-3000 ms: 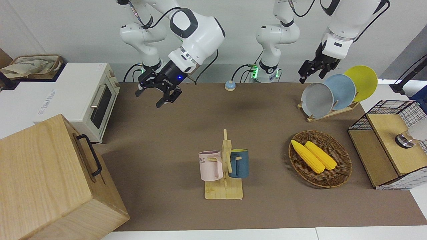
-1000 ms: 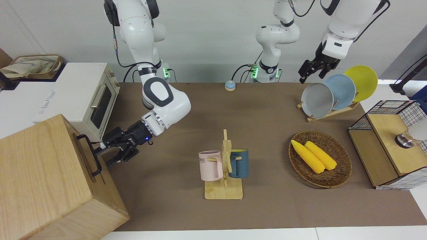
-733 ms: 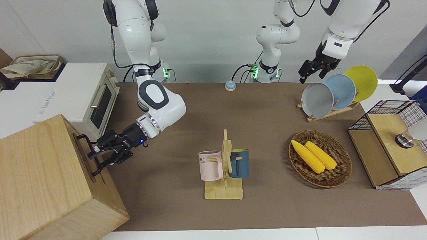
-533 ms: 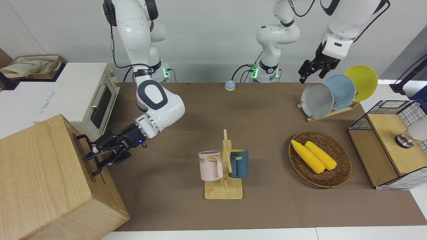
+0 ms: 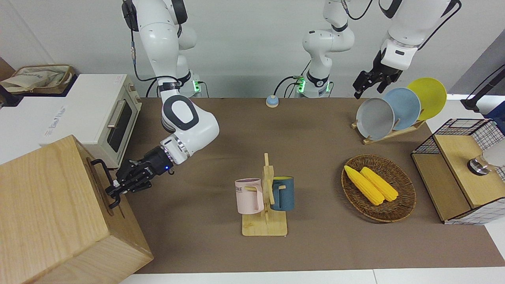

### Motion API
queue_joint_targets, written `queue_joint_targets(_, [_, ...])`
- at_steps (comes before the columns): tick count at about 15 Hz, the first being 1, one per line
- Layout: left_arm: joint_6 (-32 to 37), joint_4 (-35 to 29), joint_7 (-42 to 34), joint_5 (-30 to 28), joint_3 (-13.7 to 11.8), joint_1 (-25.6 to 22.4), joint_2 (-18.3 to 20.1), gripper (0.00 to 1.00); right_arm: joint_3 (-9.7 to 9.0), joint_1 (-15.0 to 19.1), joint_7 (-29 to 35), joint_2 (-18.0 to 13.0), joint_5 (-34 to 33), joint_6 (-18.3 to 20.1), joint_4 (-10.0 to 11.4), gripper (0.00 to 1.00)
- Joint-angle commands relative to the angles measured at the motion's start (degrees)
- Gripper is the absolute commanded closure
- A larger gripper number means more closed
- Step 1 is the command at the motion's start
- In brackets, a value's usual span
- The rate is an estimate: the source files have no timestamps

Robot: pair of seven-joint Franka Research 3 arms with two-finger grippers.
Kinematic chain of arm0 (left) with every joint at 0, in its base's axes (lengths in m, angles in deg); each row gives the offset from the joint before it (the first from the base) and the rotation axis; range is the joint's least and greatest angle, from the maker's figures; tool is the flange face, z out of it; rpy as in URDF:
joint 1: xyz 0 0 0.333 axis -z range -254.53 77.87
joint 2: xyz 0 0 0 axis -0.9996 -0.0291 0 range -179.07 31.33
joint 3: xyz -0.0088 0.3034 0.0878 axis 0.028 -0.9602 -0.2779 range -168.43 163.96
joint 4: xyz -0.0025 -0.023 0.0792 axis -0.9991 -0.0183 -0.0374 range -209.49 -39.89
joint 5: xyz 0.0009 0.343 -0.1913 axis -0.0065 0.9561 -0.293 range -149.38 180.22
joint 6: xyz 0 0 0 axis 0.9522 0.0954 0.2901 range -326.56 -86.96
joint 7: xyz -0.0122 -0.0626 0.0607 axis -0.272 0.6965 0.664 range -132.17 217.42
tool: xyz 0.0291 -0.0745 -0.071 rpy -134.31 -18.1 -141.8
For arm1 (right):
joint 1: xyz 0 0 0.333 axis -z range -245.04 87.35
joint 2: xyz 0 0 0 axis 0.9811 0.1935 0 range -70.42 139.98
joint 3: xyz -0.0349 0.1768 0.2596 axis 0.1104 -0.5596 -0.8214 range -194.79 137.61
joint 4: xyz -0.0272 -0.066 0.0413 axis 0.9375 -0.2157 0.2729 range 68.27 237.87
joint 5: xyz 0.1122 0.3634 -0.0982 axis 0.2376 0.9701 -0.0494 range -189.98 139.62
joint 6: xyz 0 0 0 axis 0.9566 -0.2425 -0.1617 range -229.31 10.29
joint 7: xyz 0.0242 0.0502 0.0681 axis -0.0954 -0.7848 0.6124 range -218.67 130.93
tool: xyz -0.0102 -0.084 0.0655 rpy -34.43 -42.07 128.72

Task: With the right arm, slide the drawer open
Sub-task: 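Close the right gripper on the black drawer handle, then pull the handle toward the robot with the right gripper, sliding the drawer out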

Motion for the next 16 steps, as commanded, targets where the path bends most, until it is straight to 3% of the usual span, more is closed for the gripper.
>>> queue_joint_targets(1, [1.0, 0.2, -0.5, -0.1, -0.3, 0.1, 0.5, 0.01, -1.99, -0.5, 2.0, 0.3, 0.5, 2.1, -0.9, 0.99])
queue_joint_targets(11, [0.9, 0.2, -0.5, -0.1, -0.3, 0.1, 0.5, 0.01, -9.2, -1.9, 1.4, -0.4, 5.1, 12.4, -0.3, 1.0])
queue_joint_targets(14, [0.9, 0.2, -0.5, -0.1, -0.3, 0.1, 0.5, 0.01, -12.01, -3.3, 1.1, -0.6, 8.1, 17.1, -0.3, 1.0])
queue_joint_targets(16, [1.0, 0.2, -0.5, -0.1, -0.3, 0.1, 0.5, 0.01, -12.9, -4.6, 1.0, -0.8, 9.5, 19.7, -0.3, 1.0])
